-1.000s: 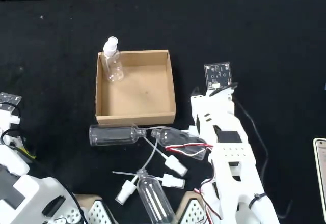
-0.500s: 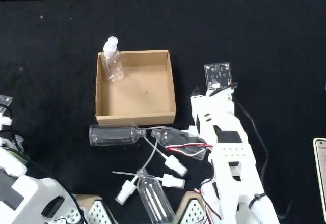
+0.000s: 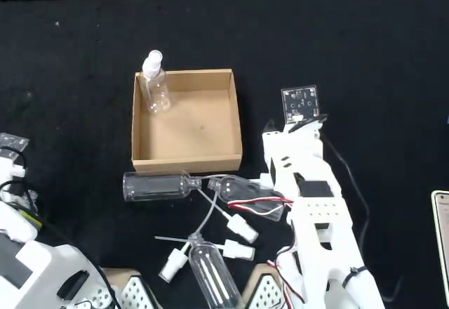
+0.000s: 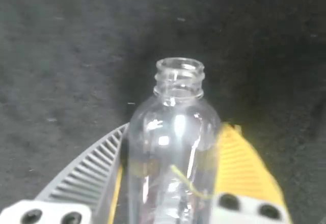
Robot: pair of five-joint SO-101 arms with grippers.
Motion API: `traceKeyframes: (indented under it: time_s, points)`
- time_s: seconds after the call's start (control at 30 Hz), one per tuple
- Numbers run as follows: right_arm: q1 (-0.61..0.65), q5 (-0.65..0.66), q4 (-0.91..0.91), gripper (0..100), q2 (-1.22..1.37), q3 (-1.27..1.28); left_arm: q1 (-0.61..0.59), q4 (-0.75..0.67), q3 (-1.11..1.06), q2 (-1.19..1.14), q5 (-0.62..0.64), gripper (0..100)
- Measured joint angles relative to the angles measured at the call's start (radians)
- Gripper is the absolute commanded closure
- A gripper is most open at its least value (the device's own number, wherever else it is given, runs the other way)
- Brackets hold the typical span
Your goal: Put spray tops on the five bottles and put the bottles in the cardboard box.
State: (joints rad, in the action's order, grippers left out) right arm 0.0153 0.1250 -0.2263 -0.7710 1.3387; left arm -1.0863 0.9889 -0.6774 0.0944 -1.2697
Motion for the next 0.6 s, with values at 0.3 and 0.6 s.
traceKeyframes:
  time_s: [0.3, 0.6]
  points:
    - [0.000, 0.000, 0.000, 81.2, 0.000, 0.000, 0.087, 0.101, -0.008, 0.044, 0.063, 97]
    - [0.000, 0.000, -0.011, 81.2, 0.000, 0.000, 0.370, 0.094, -0.015, 0.405, 0.723, 97]
